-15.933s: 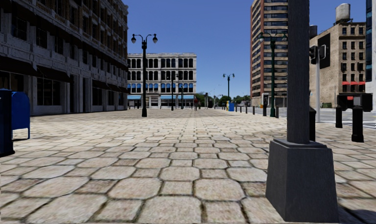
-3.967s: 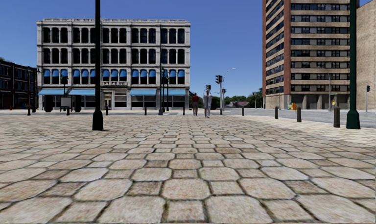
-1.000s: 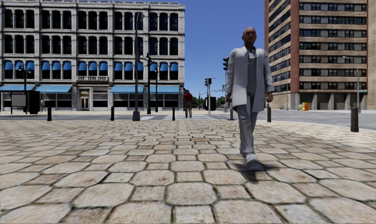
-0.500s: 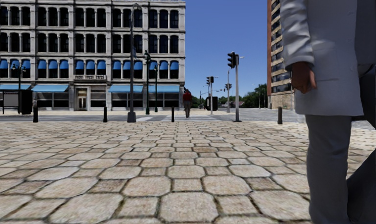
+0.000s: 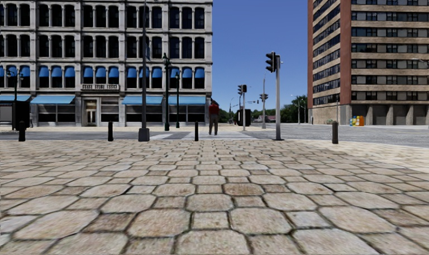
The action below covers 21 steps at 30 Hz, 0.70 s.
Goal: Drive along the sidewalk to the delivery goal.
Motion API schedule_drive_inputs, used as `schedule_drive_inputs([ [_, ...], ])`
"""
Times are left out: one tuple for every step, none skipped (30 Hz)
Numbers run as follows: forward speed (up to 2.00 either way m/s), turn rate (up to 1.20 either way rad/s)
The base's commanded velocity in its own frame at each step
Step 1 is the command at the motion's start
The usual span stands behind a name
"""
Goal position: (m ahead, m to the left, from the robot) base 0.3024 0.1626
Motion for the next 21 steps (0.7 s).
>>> schedule_drive_inputs([
  [0.0,0.0],
  [0.0,0.0],
  [0.0,0.0],
  [0.0,0.0],
  [0.0,0.0],
  [0.0,0.0],
  [0.0,0.0],
  [0.0,0.0],
  [0.0,0.0],
  [0.0,0.0],
  [0.0,0.0],
  [0.0,0.0],
  [0.0,0.0],
  [0.0,0.0],
  [0.0,0.0],
  [0.0,0.0],
  [0.0,0.0],
  [0.0,0.0],
  [0.0,0.0],
  [0.0,0.0],
  [0.0,0.0],
])
